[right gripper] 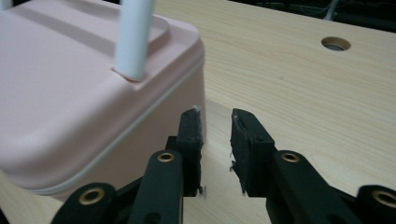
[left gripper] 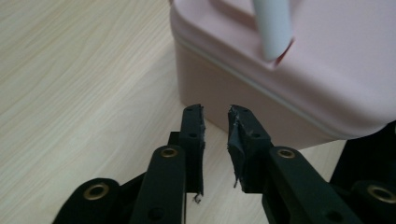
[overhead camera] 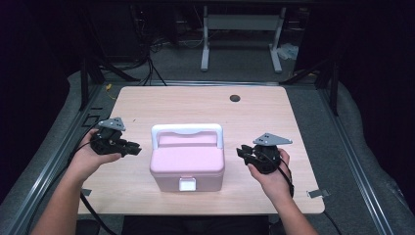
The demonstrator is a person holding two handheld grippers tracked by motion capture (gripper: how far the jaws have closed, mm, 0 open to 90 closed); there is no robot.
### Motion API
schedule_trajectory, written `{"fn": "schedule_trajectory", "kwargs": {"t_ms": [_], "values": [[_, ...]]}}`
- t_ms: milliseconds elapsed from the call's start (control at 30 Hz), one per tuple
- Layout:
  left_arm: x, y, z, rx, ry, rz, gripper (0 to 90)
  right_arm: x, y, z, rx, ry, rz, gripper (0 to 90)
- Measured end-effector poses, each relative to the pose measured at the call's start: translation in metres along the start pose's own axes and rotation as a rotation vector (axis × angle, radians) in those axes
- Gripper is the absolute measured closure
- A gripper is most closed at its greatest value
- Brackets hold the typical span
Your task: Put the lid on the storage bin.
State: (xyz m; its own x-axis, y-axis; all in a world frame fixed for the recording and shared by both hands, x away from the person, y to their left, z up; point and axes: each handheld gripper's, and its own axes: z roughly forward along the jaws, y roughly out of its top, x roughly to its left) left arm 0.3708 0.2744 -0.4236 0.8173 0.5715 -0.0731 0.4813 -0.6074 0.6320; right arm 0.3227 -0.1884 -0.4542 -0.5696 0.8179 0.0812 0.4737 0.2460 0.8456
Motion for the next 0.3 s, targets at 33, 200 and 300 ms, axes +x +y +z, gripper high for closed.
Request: {"fn": "schedule_trajectory", "kwargs": {"t_ms": [33,200,300], "values": [[0.001,-0.003,0.002,-0.008,-0.002,-0.010,72.2,-0.003,-0.002,0.001,0.005,0.000,0.009,71.2],[0.003,-0.016,0.010,-0.008,0.025,-0.036,61.1,-0.012,-0.013,0.010,0.032,-0.036,0.024,59.6],[0.004,-0.020,0.011,-0.016,0.028,-0.045,57.8,-0.014,-0.016,0.012,0.048,-0.028,0.031,57.2]]}}
